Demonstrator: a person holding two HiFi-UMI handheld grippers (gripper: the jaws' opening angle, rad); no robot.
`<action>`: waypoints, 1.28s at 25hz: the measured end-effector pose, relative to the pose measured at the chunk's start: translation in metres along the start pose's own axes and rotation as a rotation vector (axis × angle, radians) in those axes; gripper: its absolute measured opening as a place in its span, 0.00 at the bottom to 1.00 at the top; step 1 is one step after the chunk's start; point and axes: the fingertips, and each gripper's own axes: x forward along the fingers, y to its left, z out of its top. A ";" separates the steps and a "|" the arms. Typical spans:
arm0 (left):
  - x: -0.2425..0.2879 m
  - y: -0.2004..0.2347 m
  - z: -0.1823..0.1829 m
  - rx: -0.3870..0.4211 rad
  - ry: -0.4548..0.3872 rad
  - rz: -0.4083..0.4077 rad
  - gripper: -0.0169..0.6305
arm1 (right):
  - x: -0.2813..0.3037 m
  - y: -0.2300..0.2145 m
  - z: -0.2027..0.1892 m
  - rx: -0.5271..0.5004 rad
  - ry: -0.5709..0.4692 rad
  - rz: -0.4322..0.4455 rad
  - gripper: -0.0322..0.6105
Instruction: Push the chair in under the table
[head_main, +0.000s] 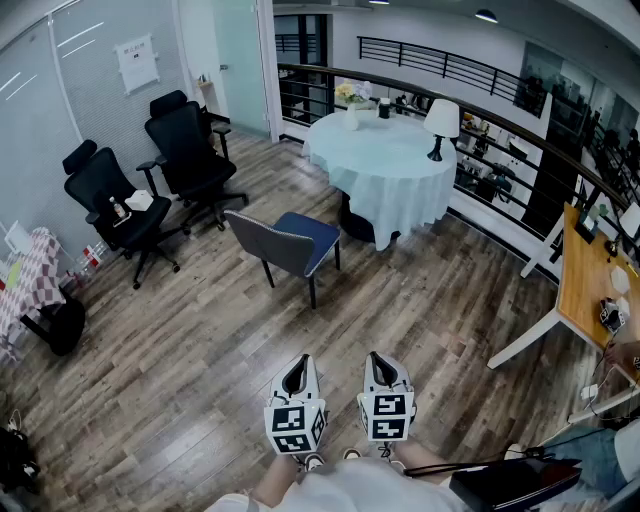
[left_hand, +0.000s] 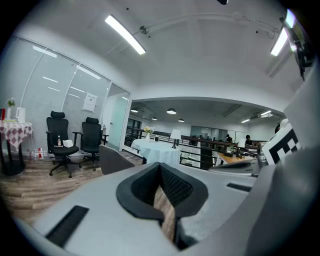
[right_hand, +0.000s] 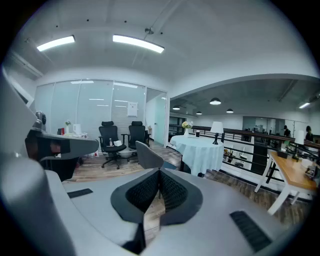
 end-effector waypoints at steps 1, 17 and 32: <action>0.000 0.001 0.001 -0.006 0.000 0.003 0.03 | 0.000 -0.001 -0.001 0.001 0.003 -0.002 0.08; -0.013 0.027 -0.005 -0.027 0.016 0.004 0.03 | -0.001 0.011 -0.010 0.064 0.019 -0.040 0.08; -0.015 0.084 -0.016 -0.034 0.056 0.011 0.03 | 0.019 0.051 -0.024 0.105 0.085 -0.076 0.08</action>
